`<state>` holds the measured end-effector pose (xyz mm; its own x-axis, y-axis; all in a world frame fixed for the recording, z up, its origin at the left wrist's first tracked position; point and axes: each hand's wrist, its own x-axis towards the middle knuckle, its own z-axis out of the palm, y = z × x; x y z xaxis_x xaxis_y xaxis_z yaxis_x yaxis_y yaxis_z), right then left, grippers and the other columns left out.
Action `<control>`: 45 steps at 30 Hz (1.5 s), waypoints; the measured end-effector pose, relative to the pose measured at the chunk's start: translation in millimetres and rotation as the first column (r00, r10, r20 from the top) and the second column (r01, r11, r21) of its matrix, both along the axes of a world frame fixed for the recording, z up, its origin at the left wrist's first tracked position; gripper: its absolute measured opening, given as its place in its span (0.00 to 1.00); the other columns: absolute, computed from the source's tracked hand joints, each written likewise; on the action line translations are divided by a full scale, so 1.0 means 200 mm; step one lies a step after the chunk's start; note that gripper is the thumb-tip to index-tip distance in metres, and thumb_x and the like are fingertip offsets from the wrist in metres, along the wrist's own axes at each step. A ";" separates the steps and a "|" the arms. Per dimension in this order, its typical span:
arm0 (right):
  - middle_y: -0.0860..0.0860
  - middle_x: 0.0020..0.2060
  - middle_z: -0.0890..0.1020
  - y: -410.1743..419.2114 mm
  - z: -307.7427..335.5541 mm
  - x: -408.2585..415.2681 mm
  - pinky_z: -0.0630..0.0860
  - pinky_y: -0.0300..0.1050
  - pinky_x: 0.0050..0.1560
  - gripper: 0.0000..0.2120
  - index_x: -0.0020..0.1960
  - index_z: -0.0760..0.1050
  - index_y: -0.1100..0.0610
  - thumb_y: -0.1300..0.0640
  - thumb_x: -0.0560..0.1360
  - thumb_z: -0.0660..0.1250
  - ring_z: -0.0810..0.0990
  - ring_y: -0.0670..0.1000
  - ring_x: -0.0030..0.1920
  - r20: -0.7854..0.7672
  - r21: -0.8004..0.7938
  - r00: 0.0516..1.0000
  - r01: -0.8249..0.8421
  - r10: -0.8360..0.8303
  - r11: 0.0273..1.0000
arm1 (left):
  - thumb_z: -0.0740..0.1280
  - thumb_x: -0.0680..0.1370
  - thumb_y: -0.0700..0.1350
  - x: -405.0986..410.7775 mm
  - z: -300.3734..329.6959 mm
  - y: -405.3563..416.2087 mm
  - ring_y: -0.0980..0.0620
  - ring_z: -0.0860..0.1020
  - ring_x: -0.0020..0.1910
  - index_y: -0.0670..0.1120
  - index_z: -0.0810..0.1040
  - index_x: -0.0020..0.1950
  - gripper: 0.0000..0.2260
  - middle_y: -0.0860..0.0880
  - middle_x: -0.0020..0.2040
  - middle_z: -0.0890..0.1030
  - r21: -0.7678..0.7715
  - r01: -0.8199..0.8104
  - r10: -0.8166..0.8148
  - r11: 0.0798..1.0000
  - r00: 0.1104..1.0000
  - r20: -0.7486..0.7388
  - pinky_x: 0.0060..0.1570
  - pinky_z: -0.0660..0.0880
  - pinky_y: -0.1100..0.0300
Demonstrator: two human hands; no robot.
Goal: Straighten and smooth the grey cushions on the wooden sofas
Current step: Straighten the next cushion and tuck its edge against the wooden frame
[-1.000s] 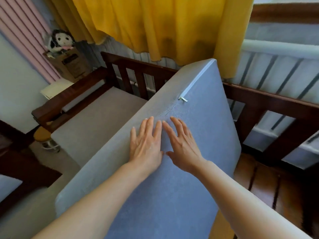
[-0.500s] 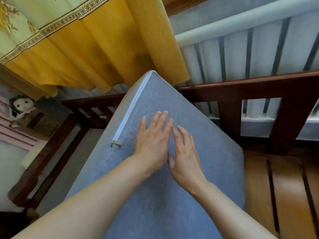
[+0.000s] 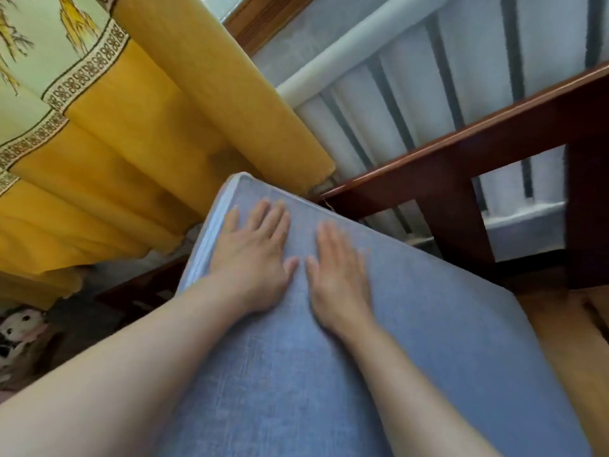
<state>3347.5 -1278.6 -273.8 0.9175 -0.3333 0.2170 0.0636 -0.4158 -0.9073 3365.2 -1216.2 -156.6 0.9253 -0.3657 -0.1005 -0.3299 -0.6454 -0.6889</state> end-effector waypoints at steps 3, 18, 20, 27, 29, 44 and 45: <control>0.47 0.77 0.49 0.06 -0.16 0.05 0.41 0.48 0.75 0.29 0.78 0.50 0.52 0.42 0.80 0.48 0.45 0.46 0.76 -0.089 0.028 0.957 -0.274 0.276 0.961 | 0.47 0.82 0.57 0.04 -0.09 0.06 0.49 0.40 0.77 0.45 0.44 0.78 0.29 0.48 0.78 0.40 0.091 -0.150 0.156 0.984 0.986 -0.062 0.73 0.43 0.44; 0.47 0.75 0.58 -0.77 -0.72 -0.15 0.46 0.46 0.75 0.24 0.76 0.58 0.55 0.53 0.80 0.55 0.53 0.48 0.76 0.006 0.047 0.941 0.339 -0.339 0.940 | 0.53 0.81 0.55 -0.01 -0.77 -0.61 0.53 0.40 0.77 0.50 0.43 0.78 0.30 0.53 0.78 0.41 -0.421 0.243 -0.270 0.874 0.963 -0.004 0.72 0.42 0.45; 0.44 0.76 0.48 -0.74 -0.92 -0.24 0.41 0.51 0.75 0.30 0.78 0.51 0.52 0.44 0.77 0.45 0.45 0.45 0.76 -0.125 -0.123 0.965 0.214 -0.229 0.969 | 0.50 0.81 0.57 -0.09 -1.03 -0.61 0.52 0.40 0.77 0.50 0.41 0.78 0.30 0.52 0.78 0.40 -0.296 0.132 -0.194 0.946 0.962 -0.190 0.72 0.42 0.45; 0.51 0.76 0.55 -0.89 -1.06 -0.28 0.47 0.47 0.75 0.25 0.76 0.56 0.56 0.53 0.81 0.57 0.51 0.49 0.76 -0.186 -0.002 0.979 0.078 -0.076 0.997 | 0.51 0.81 0.55 -0.12 -1.18 -0.81 0.52 0.40 0.77 0.46 0.46 0.78 0.29 0.49 0.79 0.42 -0.276 0.122 -0.171 0.953 0.972 -0.160 0.73 0.42 0.45; 0.53 0.74 0.61 -1.16 -1.06 -0.32 0.51 0.49 0.75 0.23 0.74 0.62 0.58 0.58 0.80 0.58 0.56 0.51 0.75 -0.100 0.028 0.917 0.390 -0.386 0.920 | 0.54 0.81 0.52 -0.20 -1.25 -1.04 0.52 0.40 0.77 0.46 0.47 0.78 0.29 0.50 0.79 0.42 -0.470 0.257 -0.321 0.844 0.945 -0.059 0.73 0.41 0.46; 0.50 0.77 0.50 -1.14 -1.72 -0.82 0.41 0.39 0.73 0.26 0.77 0.51 0.55 0.55 0.82 0.53 0.46 0.48 0.76 -0.503 -0.016 0.864 -0.009 -0.001 1.000 | 0.48 0.82 0.54 -0.58 -1.71 -0.98 0.50 0.38 0.76 0.48 0.43 0.78 0.27 0.50 0.78 0.40 -0.152 0.023 -0.088 0.988 0.895 -0.438 0.72 0.38 0.44; 0.50 0.77 0.50 -1.14 -1.70 -0.87 0.43 0.40 0.74 0.26 0.77 0.52 0.55 0.56 0.82 0.54 0.47 0.48 0.76 -0.546 0.048 0.838 0.014 0.015 0.999 | 0.49 0.82 0.53 -0.63 -1.69 -0.96 0.50 0.38 0.76 0.48 0.44 0.78 0.27 0.49 0.78 0.40 -0.176 -0.011 -0.070 0.984 0.890 -0.450 0.72 0.38 0.45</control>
<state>3172.7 -1505.8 -613.2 0.8827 -0.3296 -0.3350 -0.4474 -0.3712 -0.8137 3238.8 -1409.2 -494.7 0.7820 -0.4411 -0.4404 -0.6002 -0.7235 -0.3410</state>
